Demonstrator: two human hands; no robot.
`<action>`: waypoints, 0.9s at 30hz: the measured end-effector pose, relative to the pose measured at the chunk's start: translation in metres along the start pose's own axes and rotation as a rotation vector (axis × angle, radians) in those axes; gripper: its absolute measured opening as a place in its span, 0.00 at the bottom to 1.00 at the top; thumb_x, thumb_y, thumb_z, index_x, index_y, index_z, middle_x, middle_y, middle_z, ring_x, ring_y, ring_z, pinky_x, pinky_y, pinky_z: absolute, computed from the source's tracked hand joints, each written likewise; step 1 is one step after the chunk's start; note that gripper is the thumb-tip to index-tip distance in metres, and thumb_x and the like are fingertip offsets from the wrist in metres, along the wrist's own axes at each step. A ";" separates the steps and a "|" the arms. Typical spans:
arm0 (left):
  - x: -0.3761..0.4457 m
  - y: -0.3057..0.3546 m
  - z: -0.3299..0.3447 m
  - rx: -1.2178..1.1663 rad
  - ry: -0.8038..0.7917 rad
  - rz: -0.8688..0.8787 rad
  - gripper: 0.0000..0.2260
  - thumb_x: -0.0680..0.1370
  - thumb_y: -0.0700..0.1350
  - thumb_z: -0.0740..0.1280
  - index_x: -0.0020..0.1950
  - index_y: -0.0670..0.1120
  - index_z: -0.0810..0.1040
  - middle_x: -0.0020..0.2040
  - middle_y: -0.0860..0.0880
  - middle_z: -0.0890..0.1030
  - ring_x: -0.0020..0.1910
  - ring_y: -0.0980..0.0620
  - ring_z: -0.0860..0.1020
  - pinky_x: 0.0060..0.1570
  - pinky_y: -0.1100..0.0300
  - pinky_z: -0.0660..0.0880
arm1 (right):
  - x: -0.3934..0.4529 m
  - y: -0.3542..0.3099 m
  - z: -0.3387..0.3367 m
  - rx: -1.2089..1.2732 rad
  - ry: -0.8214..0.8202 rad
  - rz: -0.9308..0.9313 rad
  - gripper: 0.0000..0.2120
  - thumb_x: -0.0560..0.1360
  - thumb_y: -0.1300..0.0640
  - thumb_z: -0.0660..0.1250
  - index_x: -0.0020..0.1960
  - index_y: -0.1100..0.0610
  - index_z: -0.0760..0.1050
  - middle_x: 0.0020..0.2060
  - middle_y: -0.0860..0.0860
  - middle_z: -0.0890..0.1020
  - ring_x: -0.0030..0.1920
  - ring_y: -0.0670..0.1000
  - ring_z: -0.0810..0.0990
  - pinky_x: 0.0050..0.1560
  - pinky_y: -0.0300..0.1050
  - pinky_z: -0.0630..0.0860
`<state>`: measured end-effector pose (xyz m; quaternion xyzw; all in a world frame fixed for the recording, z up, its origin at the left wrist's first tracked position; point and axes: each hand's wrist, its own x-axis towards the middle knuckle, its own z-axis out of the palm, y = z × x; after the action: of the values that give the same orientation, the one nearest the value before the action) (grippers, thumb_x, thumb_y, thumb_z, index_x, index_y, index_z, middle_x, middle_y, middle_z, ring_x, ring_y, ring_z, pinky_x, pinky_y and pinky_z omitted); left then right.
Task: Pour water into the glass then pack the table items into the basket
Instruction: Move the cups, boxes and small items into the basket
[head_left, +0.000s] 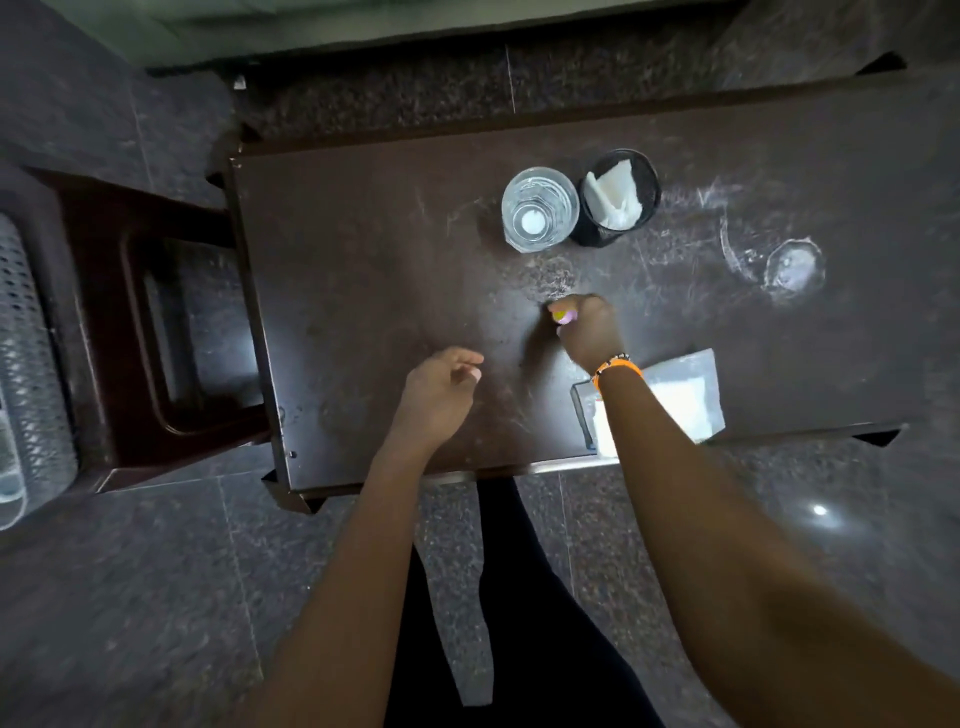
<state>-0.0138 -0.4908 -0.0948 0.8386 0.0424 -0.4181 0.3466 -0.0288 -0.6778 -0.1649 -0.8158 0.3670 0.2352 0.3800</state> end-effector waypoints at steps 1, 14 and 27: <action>-0.001 -0.002 -0.004 -0.033 0.023 -0.001 0.10 0.77 0.40 0.63 0.56 0.46 0.80 0.54 0.47 0.82 0.52 0.52 0.79 0.47 0.73 0.66 | -0.009 -0.008 0.006 0.064 -0.008 -0.043 0.16 0.71 0.74 0.60 0.54 0.67 0.80 0.54 0.64 0.81 0.56 0.62 0.80 0.62 0.48 0.74; -0.038 -0.085 -0.163 -0.690 0.638 -0.056 0.08 0.77 0.38 0.63 0.50 0.50 0.78 0.46 0.53 0.80 0.46 0.54 0.79 0.55 0.57 0.74 | -0.107 -0.191 0.119 0.231 -0.314 -0.399 0.11 0.74 0.63 0.67 0.55 0.59 0.73 0.43 0.55 0.81 0.43 0.53 0.79 0.53 0.51 0.77; -0.035 -0.194 -0.340 -0.861 0.831 -0.155 0.19 0.75 0.31 0.56 0.63 0.42 0.72 0.54 0.47 0.76 0.55 0.44 0.75 0.61 0.51 0.71 | -0.131 -0.416 0.257 0.083 -0.320 -0.751 0.07 0.70 0.69 0.67 0.45 0.63 0.80 0.30 0.46 0.79 0.27 0.36 0.75 0.33 0.24 0.68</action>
<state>0.1221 -0.1269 -0.0355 0.7105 0.4008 -0.0249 0.5778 0.1865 -0.2350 -0.0461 -0.8302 -0.0107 0.1890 0.5243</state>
